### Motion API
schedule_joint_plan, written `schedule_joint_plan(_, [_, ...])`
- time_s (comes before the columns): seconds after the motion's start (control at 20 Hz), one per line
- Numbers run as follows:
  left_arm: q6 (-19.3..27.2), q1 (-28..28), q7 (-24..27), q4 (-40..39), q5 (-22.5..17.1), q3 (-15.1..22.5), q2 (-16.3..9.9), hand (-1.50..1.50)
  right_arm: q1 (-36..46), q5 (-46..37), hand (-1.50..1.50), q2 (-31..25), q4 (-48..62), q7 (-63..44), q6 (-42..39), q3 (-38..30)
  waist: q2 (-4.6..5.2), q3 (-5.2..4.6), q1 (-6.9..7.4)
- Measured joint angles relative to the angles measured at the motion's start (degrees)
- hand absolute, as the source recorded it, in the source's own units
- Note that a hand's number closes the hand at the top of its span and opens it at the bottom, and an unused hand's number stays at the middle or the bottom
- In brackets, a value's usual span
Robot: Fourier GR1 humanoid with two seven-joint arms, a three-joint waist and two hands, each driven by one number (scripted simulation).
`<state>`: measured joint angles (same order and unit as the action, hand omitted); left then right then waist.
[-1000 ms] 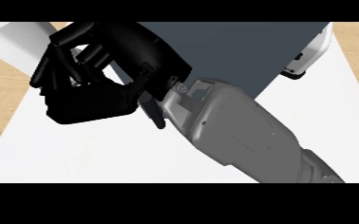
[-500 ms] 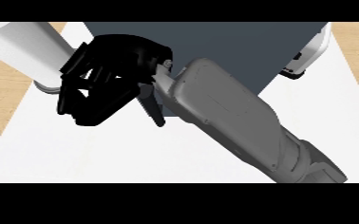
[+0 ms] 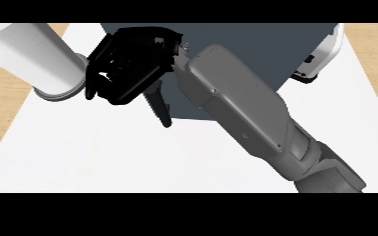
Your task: Pick up the wine, place it into the cabinet and close the cabinet
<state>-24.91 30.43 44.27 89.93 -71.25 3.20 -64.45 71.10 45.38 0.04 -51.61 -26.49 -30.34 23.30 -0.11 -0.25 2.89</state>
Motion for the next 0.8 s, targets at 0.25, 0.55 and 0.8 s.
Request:
schedule_joint_plan(0.25, [-0.3, 0.5, -1.3, 0.6, 0.9, -1.6, 1.3, -1.50, 1.0, 1.0, 1.50, 0.0, 3.9, 1.8, -3.2, -1.0, -0.60, -0.24, 0.21])
schedule_joint_plan(0.55, [-0.4, -0.5, -3.0, 0.5, 1.0, -2.8, 2.3, -1.50, 3.1, 0.7, 1.50, 0.0, 6.6, 5.9, -3.2, 0.7, -0.56, -1.47, 1.17])
schedule_joint_plan(0.8, [0.0, -1.0, -3.7, 1.2, 1.1, -3.5, 2.7, -1.50, 4.9, -0.7, 1.50, 0.0, 8.3, 11.2, 2.1, 1.8, -0.30, -2.56, 1.84])
